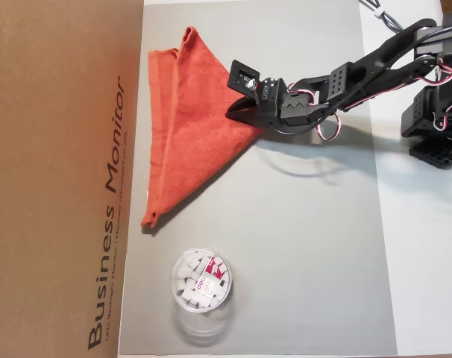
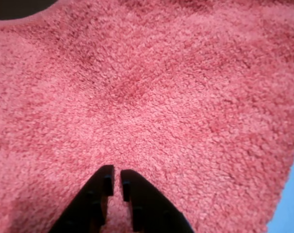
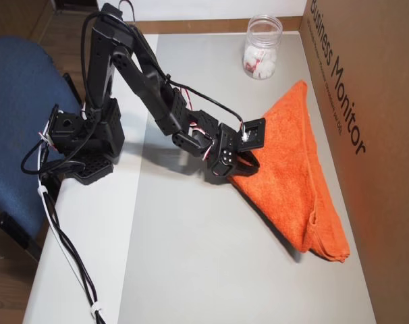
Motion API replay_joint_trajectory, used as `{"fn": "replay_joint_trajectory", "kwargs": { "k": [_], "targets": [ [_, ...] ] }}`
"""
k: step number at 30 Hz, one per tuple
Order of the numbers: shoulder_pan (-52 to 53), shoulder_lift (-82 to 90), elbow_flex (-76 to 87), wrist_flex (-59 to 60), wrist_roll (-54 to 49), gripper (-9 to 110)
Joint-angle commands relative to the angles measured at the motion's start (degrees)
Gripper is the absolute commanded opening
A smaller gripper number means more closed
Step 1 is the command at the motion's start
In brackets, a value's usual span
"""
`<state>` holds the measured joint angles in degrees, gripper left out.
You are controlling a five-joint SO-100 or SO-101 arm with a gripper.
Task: Fold the blanket.
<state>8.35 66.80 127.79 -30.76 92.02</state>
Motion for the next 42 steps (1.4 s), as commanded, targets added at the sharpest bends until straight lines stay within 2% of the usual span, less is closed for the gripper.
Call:
{"fn": "replay_joint_trajectory", "kwargs": {
  "k": [1,24,38,42],
  "targets": [
    [-1.3,1.9,5.8,0.0,0.3,0],
    [-0.4,22.0,30.8,0.1,0.4,0],
    [-0.6,25.0,16.3,1.1,-0.9,0],
    [-0.4,25.4,12.7,6.4,-5.8,0]
  ]
}}
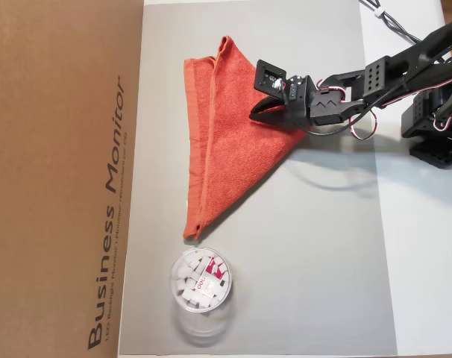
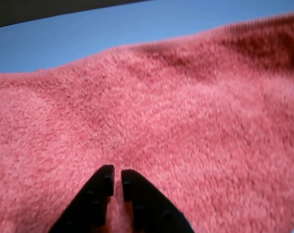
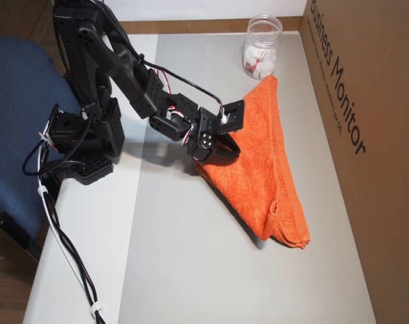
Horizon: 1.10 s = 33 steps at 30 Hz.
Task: Fold the blanket.
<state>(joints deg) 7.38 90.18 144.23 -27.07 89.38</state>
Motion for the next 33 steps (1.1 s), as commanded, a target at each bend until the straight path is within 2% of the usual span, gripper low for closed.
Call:
{"fn": "replay_joint_trajectory", "kwargs": {
  "k": [1,14,17,19,26,33],
  "targets": [
    [0.6,2.7,-4.4,4.5,-4.3,0],
    [2.2,14.8,-5.6,28.2,-16.3,0],
    [2.2,16.0,-9.1,36.8,-16.9,0],
    [2.2,16.3,-12.7,44.3,-16.1,0],
    [1.7,17.0,-26.4,67.6,-3.5,0],
    [1.6,17.1,-34.5,71.8,-2.5,0]
  ]
}}
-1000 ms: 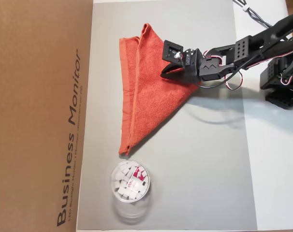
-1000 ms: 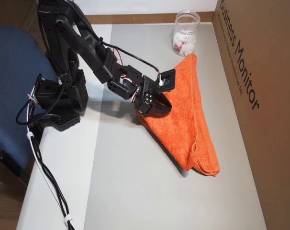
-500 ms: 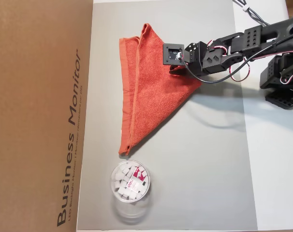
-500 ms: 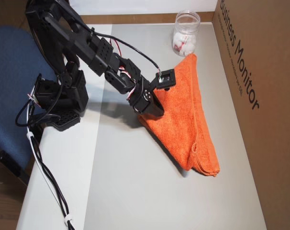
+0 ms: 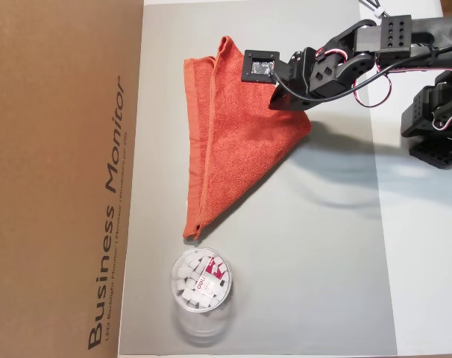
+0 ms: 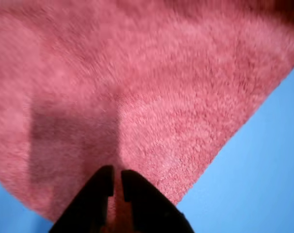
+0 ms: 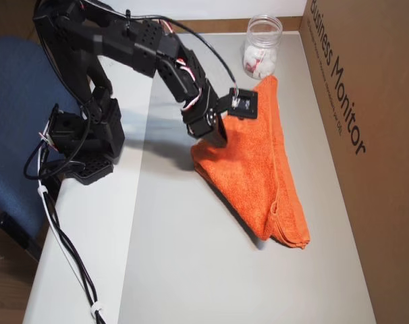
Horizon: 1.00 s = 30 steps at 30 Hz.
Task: Fold the blanket.
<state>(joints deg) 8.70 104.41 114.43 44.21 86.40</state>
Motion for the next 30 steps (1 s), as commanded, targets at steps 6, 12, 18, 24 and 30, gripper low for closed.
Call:
{"fn": "replay_joint_trajectory", "kwargs": {
  "k": [6,12,18,24,30],
  "targets": [
    [0.3,8.0,-6.0,0.6,0.2,0],
    [-1.7,15.6,-5.9,2.6,0.4,0],
    [-3.8,21.3,-5.8,7.8,0.5,0],
    [-5.4,28.6,-4.8,13.3,0.6,0],
    [-6.2,38.5,4.0,13.6,0.4,0]
  ]
}}
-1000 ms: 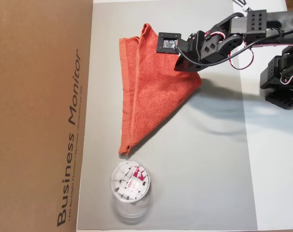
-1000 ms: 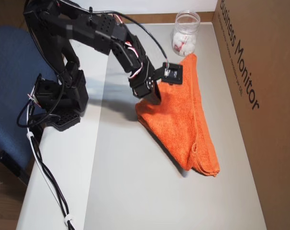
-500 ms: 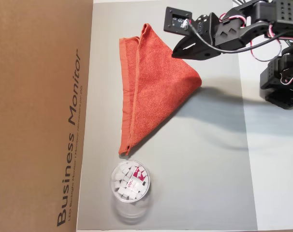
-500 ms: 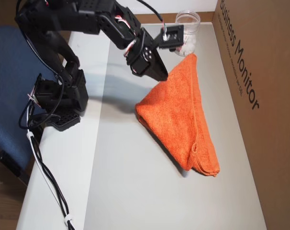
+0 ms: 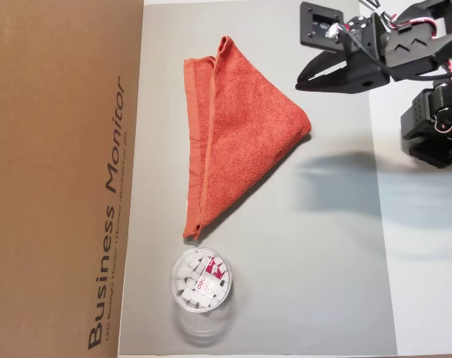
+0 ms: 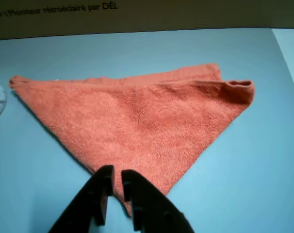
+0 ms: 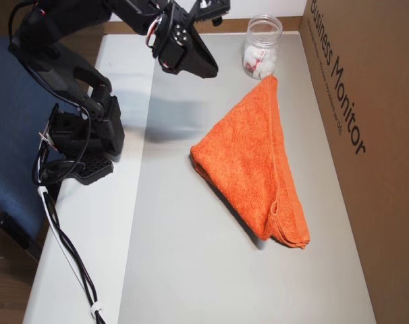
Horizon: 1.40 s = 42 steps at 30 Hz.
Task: Fold the blanket.
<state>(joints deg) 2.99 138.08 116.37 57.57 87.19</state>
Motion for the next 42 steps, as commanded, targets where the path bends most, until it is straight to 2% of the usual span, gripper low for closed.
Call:
{"fn": "replay_joint_trajectory", "kwargs": {
  "k": [1,16,25,42],
  "targets": [
    [-0.4,6.7,3.9,0.3,-0.5,0],
    [-0.5,32.3,27.6,6.7,-1.0,0],
    [-0.5,44.2,40.1,6.7,-1.2,0],
    [0.2,56.6,57.4,6.5,-1.1,0]
  ]
}}
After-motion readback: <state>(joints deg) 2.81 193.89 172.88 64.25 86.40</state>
